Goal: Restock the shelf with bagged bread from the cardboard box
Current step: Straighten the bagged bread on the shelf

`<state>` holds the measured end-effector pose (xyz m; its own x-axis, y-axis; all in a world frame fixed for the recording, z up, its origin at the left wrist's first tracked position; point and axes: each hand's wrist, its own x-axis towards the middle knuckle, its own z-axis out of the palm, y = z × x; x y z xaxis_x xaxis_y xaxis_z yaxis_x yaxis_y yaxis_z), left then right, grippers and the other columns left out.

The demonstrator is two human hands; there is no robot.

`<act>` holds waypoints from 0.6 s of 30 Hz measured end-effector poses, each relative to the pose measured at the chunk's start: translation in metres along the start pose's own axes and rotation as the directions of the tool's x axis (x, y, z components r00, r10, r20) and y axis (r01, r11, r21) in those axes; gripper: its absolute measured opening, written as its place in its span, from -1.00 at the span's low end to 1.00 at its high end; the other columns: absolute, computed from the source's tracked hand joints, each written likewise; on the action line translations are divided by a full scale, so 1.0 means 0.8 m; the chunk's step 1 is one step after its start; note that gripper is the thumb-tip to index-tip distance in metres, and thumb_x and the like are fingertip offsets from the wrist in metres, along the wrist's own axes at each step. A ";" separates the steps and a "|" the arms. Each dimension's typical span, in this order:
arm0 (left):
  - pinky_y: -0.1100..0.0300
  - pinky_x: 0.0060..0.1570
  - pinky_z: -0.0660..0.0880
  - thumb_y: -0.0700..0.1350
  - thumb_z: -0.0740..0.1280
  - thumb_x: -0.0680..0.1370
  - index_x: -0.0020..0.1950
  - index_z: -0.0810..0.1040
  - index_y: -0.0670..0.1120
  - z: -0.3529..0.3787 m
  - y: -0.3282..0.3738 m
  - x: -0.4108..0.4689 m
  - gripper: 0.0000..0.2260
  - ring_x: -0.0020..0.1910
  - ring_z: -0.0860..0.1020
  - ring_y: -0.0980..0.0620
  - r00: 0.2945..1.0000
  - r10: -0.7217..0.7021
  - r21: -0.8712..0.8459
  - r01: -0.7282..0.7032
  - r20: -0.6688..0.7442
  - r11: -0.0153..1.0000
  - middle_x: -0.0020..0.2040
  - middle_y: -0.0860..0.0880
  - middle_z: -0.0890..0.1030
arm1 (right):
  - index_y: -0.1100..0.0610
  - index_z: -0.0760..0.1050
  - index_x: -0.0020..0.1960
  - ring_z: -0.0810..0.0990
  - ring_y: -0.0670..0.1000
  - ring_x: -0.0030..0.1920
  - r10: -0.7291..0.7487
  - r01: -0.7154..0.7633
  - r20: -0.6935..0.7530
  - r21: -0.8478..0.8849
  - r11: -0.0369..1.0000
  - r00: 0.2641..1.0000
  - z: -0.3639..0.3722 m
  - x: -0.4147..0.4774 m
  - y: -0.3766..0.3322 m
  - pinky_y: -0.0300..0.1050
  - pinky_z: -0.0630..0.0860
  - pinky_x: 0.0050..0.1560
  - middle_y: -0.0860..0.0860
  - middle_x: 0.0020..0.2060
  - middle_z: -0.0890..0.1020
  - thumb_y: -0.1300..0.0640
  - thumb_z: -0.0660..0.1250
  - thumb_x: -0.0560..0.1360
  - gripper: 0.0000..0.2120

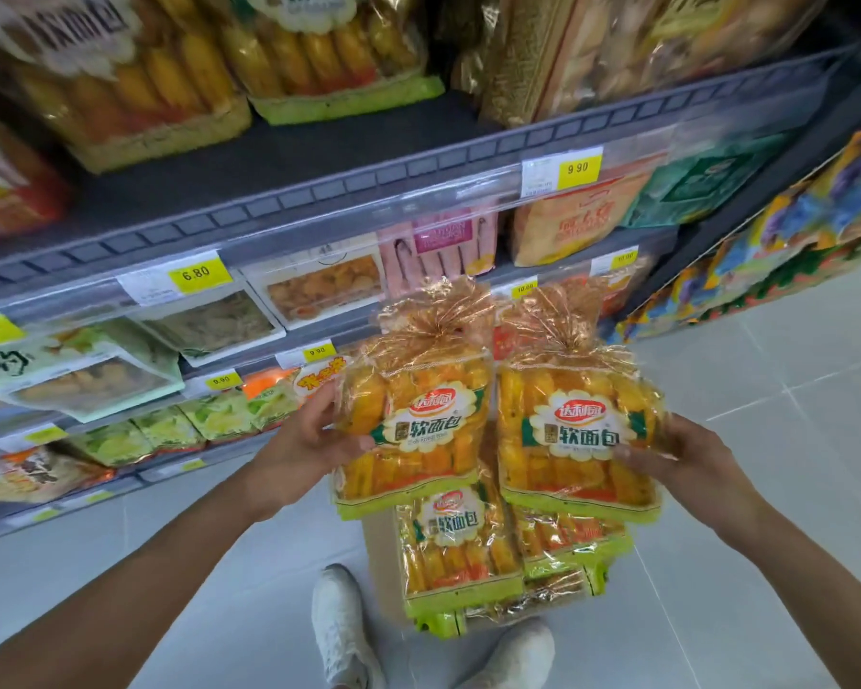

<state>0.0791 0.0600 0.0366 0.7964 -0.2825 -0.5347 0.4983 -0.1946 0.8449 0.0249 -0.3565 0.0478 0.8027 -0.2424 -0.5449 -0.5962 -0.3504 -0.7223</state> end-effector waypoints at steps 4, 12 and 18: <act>-0.21 0.16 0.56 -0.16 0.53 0.48 0.36 0.48 0.05 -0.036 0.043 -0.021 -0.51 0.15 0.60 -0.08 0.994 0.105 0.035 -0.105 -0.009 0.994 0.21 -0.05 0.62 | 0.07 0.65 0.09 0.69 -0.15 -0.03 -0.100 0.099 0.015 0.046 0.994 0.995 -0.008 -0.009 -0.063 -0.28 0.55 -0.12 -0.13 -0.08 0.74 0.25 0.53 0.41 -0.73; 0.20 0.00 0.62 -0.32 0.42 0.45 0.34 0.49 0.01 -0.100 0.099 -0.060 -0.50 0.08 0.65 0.03 0.959 0.249 0.012 -0.249 -0.135 0.968 0.21 -0.14 0.64 | 0.13 0.59 -0.15 0.65 -0.23 -0.29 -0.340 0.340 -0.016 0.098 0.935 0.940 -0.014 -0.011 -0.210 -0.48 0.49 -0.30 -0.05 -0.25 0.74 0.28 0.51 0.38 -0.87; -0.13 0.21 0.58 -0.37 0.39 0.50 0.36 0.48 -0.06 -0.134 0.098 -0.075 -0.53 0.24 0.61 -0.20 0.955 0.258 -0.004 -0.261 -0.144 0.965 0.26 -0.19 0.62 | 0.29 0.55 -0.06 0.60 -0.09 -0.30 -0.488 0.476 0.032 0.171 0.863 0.872 -0.002 -0.001 -0.320 -0.37 0.50 -0.37 0.05 -0.28 0.71 0.16 0.45 0.39 -0.78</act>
<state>0.1068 0.1628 0.1365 0.9387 -0.1844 -0.2912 0.2746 -0.1109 0.9552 0.1770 -0.2681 0.2335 0.9906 -0.0118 -0.1365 -0.1347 -0.2630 -0.9553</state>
